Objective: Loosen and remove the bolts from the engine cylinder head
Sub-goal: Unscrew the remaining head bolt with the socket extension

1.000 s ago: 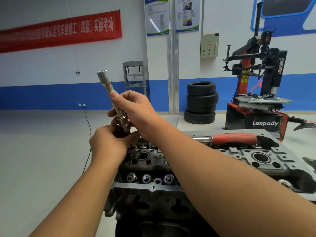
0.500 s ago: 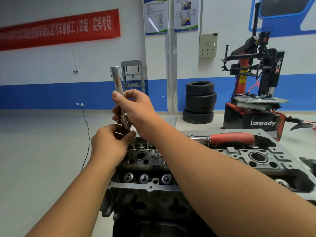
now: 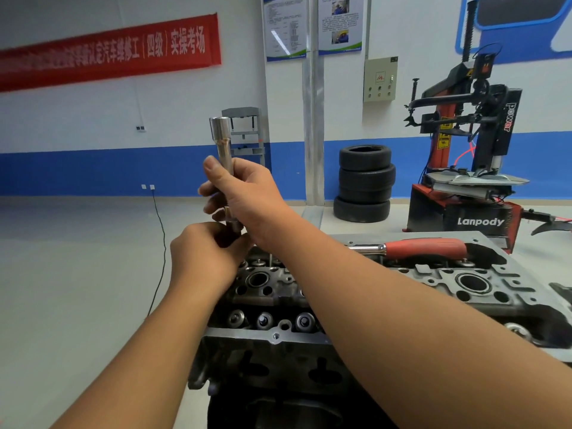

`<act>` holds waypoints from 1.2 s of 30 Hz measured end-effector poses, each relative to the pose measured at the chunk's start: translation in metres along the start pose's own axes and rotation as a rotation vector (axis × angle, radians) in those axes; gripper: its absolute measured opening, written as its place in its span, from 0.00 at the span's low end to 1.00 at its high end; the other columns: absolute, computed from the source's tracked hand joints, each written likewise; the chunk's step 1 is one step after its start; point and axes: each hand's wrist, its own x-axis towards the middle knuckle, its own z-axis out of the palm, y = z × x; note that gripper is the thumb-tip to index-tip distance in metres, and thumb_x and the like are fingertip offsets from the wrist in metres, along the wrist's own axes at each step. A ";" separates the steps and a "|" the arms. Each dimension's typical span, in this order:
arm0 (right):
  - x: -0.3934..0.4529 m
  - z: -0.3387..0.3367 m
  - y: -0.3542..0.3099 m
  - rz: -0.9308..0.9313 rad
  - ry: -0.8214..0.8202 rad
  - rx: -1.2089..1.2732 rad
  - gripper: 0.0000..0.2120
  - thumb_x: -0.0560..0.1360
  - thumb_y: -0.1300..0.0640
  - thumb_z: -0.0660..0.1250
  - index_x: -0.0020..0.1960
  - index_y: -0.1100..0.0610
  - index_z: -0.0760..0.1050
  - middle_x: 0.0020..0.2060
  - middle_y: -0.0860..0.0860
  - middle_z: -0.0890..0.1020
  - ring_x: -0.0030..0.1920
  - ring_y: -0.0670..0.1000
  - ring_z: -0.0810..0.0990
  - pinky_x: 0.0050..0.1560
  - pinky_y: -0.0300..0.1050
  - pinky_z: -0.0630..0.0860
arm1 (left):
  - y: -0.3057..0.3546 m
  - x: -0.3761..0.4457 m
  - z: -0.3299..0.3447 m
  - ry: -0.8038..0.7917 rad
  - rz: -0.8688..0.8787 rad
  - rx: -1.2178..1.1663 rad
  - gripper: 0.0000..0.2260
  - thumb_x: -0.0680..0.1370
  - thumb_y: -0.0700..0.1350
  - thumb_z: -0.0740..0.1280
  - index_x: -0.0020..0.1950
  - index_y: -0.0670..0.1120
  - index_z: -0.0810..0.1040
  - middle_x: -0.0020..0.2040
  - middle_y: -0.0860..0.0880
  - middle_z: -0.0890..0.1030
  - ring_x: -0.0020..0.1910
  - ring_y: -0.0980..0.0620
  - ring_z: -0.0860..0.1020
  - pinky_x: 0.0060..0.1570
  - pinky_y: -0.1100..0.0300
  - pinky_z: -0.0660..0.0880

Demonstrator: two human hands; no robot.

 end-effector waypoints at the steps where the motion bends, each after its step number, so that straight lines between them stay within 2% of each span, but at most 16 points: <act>1: 0.000 0.001 0.000 -0.005 0.016 -0.018 0.13 0.81 0.47 0.70 0.45 0.56 0.77 0.39 0.52 0.84 0.33 0.50 0.80 0.33 0.43 0.75 | 0.000 0.000 0.001 -0.012 0.004 -0.012 0.10 0.77 0.51 0.75 0.36 0.53 0.80 0.34 0.55 0.82 0.36 0.56 0.78 0.32 0.61 0.66; 4: 0.000 0.000 0.000 -0.017 0.061 -0.021 0.13 0.79 0.48 0.73 0.48 0.57 0.79 0.39 0.51 0.82 0.32 0.48 0.80 0.32 0.41 0.74 | -0.003 0.001 0.003 -0.059 0.005 -0.086 0.05 0.81 0.46 0.71 0.44 0.52 0.81 0.41 0.52 0.84 0.41 0.50 0.81 0.35 0.59 0.68; 7: -0.001 -0.001 -0.002 0.005 0.053 0.111 0.12 0.79 0.53 0.74 0.50 0.58 0.74 0.37 0.54 0.81 0.32 0.50 0.80 0.36 0.46 0.79 | -0.003 0.001 0.001 -0.001 0.015 -0.061 0.07 0.78 0.48 0.75 0.41 0.53 0.80 0.37 0.56 0.82 0.38 0.56 0.79 0.33 0.61 0.67; 10: -0.003 -0.001 -0.006 0.030 -0.019 0.059 0.13 0.84 0.48 0.65 0.50 0.58 0.75 0.37 0.53 0.85 0.34 0.53 0.82 0.37 0.46 0.76 | -0.002 0.000 -0.001 0.094 0.003 -0.055 0.12 0.71 0.52 0.80 0.35 0.53 0.79 0.32 0.57 0.81 0.35 0.58 0.78 0.33 0.62 0.67; 13: -0.003 -0.002 -0.008 0.056 -0.049 0.036 0.17 0.86 0.46 0.59 0.51 0.58 0.77 0.38 0.54 0.84 0.35 0.54 0.80 0.35 0.44 0.74 | -0.007 0.001 0.000 0.037 -0.049 -0.177 0.06 0.74 0.50 0.78 0.40 0.54 0.84 0.35 0.54 0.85 0.37 0.53 0.82 0.35 0.58 0.71; 16: -0.004 -0.001 -0.007 0.067 -0.027 0.048 0.15 0.85 0.46 0.63 0.53 0.58 0.75 0.37 0.55 0.84 0.33 0.53 0.79 0.35 0.45 0.74 | -0.010 0.001 0.001 -0.007 -0.060 -0.218 0.06 0.76 0.46 0.77 0.43 0.56 0.83 0.40 0.55 0.86 0.42 0.52 0.84 0.41 0.56 0.75; 19: -0.004 -0.003 -0.003 0.050 -0.005 0.051 0.13 0.80 0.49 0.72 0.51 0.58 0.74 0.39 0.56 0.85 0.33 0.52 0.80 0.39 0.50 0.77 | -0.012 0.002 0.000 0.041 -0.077 -0.207 0.09 0.71 0.50 0.82 0.38 0.58 0.83 0.36 0.58 0.85 0.42 0.55 0.84 0.41 0.57 0.74; 21: -0.003 -0.005 -0.002 0.027 -0.002 0.011 0.11 0.81 0.50 0.71 0.48 0.57 0.76 0.41 0.56 0.85 0.35 0.52 0.80 0.41 0.50 0.77 | -0.014 0.004 0.001 0.022 -0.102 -0.225 0.08 0.71 0.50 0.82 0.40 0.56 0.84 0.37 0.57 0.86 0.42 0.52 0.84 0.43 0.55 0.77; 24: -0.004 -0.004 -0.004 0.040 -0.029 -0.013 0.14 0.83 0.47 0.67 0.46 0.57 0.77 0.42 0.56 0.85 0.38 0.54 0.80 0.42 0.49 0.76 | -0.012 0.003 0.003 -0.085 -0.102 -0.219 0.07 0.74 0.43 0.79 0.48 0.53 0.86 0.44 0.52 0.88 0.48 0.47 0.85 0.54 0.46 0.81; 26: -0.004 -0.003 -0.005 0.061 -0.054 -0.003 0.17 0.85 0.46 0.63 0.47 0.58 0.79 0.41 0.56 0.85 0.38 0.56 0.80 0.41 0.49 0.76 | -0.011 0.002 0.003 -0.070 -0.087 -0.181 0.08 0.74 0.42 0.79 0.43 0.54 0.84 0.42 0.53 0.87 0.46 0.48 0.84 0.48 0.51 0.80; 28: -0.006 -0.003 -0.006 0.081 -0.071 0.009 0.19 0.85 0.45 0.62 0.49 0.60 0.79 0.39 0.56 0.84 0.37 0.55 0.79 0.40 0.48 0.77 | -0.008 0.001 0.001 -0.012 -0.084 -0.114 0.10 0.72 0.45 0.81 0.38 0.55 0.82 0.37 0.57 0.84 0.40 0.54 0.81 0.37 0.59 0.72; 30: -0.008 -0.003 -0.006 0.094 -0.092 0.033 0.15 0.84 0.46 0.66 0.50 0.59 0.78 0.38 0.57 0.83 0.34 0.54 0.78 0.38 0.48 0.79 | -0.005 0.000 -0.001 0.029 -0.080 -0.061 0.12 0.70 0.47 0.82 0.35 0.54 0.80 0.31 0.58 0.80 0.35 0.58 0.77 0.32 0.61 0.66; 31: -0.009 -0.003 -0.005 0.096 -0.100 0.044 0.13 0.82 0.48 0.69 0.50 0.58 0.76 0.38 0.58 0.83 0.33 0.53 0.78 0.37 0.48 0.80 | -0.003 0.000 -0.001 0.042 -0.076 -0.042 0.13 0.69 0.48 0.82 0.34 0.53 0.79 0.30 0.58 0.79 0.33 0.58 0.75 0.31 0.62 0.64; 33: -0.010 -0.002 -0.003 0.087 -0.075 0.041 0.14 0.79 0.52 0.74 0.49 0.58 0.71 0.36 0.58 0.84 0.31 0.53 0.79 0.36 0.49 0.81 | -0.001 0.000 -0.002 0.056 -0.064 -0.040 0.13 0.69 0.49 0.82 0.35 0.53 0.78 0.30 0.58 0.78 0.32 0.59 0.74 0.31 0.62 0.64; 36: -0.007 -0.003 0.000 0.038 -0.009 0.041 0.15 0.79 0.54 0.74 0.43 0.57 0.69 0.39 0.58 0.85 0.34 0.54 0.81 0.40 0.50 0.79 | -0.003 0.001 0.001 0.006 -0.051 -0.143 0.08 0.72 0.47 0.80 0.39 0.53 0.82 0.36 0.57 0.83 0.39 0.55 0.81 0.37 0.60 0.72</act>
